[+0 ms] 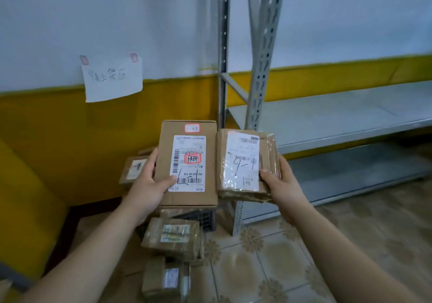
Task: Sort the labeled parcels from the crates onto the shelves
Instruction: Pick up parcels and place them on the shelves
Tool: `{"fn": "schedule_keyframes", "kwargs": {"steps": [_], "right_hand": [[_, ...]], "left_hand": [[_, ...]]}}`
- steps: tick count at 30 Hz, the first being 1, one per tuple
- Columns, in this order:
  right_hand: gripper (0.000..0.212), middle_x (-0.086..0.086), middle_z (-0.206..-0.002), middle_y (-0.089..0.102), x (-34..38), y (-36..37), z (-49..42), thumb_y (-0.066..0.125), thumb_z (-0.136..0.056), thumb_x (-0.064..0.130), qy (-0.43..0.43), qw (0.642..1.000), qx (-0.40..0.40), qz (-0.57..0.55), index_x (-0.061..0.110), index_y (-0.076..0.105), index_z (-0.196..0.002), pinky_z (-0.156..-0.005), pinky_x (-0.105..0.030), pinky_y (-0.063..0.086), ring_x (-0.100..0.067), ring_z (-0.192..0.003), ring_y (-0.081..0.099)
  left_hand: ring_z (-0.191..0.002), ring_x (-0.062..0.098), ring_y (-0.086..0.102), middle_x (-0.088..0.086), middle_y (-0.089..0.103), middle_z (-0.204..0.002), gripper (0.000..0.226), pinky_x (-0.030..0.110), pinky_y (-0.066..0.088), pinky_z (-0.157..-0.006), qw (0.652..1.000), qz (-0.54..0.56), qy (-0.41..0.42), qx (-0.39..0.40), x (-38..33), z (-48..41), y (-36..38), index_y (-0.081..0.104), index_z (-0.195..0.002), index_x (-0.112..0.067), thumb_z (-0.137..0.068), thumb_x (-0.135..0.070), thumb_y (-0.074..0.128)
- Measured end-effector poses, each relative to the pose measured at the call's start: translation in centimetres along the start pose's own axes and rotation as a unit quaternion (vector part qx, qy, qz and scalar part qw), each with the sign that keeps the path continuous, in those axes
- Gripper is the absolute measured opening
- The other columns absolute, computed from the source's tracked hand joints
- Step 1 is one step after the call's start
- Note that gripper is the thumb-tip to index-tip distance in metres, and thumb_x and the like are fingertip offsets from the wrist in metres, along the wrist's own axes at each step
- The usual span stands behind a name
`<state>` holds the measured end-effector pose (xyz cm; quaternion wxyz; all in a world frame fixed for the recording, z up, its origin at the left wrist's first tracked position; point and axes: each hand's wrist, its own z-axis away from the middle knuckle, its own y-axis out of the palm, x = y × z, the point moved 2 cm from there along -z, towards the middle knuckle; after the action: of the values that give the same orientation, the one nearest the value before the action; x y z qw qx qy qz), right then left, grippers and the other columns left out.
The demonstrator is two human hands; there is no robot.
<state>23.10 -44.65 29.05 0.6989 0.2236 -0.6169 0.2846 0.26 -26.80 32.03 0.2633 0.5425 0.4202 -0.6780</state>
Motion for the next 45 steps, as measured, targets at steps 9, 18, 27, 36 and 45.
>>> {"fn": "schedule_keyframes", "kwargs": {"steps": [9,18,27,36,45], "right_hand": [[0.088,0.014,-0.129,0.038,0.1,-25.3,7.9,0.065,-0.09,0.04,-0.026,0.983,-0.14,0.117,0.066,0.0,-0.143,-0.101,-0.055,0.048,-0.026,-0.118,0.055],[0.08,0.013,-0.126,0.049,-0.5,-40.0,9.2,0.063,-0.094,0.03,-0.009,0.965,-0.248,0.081,0.067,0.011,-0.143,-0.097,-0.052,0.052,-0.024,-0.116,0.058],[0.08,0.01,-0.129,0.041,-1.2,-50.6,-0.1,0.062,-0.097,0.023,0.056,0.958,-0.28,0.043,0.048,0.012,-0.154,-0.091,-0.048,0.056,-0.023,-0.111,0.062],[0.081,0.009,-0.127,0.044,-0.7,-61.4,-9.6,0.062,-0.096,0.028,0.089,0.942,-0.319,0.06,0.054,0.009,-0.151,-0.083,-0.048,0.06,-0.023,-0.101,0.068],[0.089,0.005,-0.132,0.051,-1.5,-73.3,-17.8,0.068,-0.093,0.027,0.09,0.964,-0.241,0.075,0.049,0.006,-0.154,-0.083,-0.044,0.06,-0.017,-0.096,0.07]], "left_hand": [[-0.11,0.011,0.047,-0.006,0.047,-0.126,0.074,0.021,0.043,-0.086,0.99,-0.007,0.08,0.115,-7.3,6.2,23.6,0.019,-0.151,-0.03,-0.094,-0.006,0.059],[-0.088,0.002,0.058,-0.003,0.054,-0.118,0.072,0.014,0.046,-0.061,0.976,0.008,0.082,0.203,-11.5,6.9,39.9,0.023,-0.15,-0.031,-0.094,-0.007,0.059],[-0.096,0.014,0.065,-0.006,0.062,-0.113,0.072,0.025,0.053,-0.064,0.966,0.028,0.045,0.253,-12.5,-1.3,53.9,0.027,-0.147,-0.04,-0.092,-0.01,0.062],[-0.096,0.009,0.063,-0.014,0.061,-0.11,0.069,0.024,0.052,-0.069,0.954,0.007,0.043,0.296,-16.2,-8.2,68.1,0.03,-0.145,-0.039,-0.092,-0.009,0.062],[-0.105,0.014,0.061,-0.015,0.057,-0.114,0.071,0.025,0.051,-0.074,0.972,-0.012,0.029,0.234,-17.7,-10.6,79.9,0.026,-0.148,-0.038,-0.093,-0.011,0.062]]}}
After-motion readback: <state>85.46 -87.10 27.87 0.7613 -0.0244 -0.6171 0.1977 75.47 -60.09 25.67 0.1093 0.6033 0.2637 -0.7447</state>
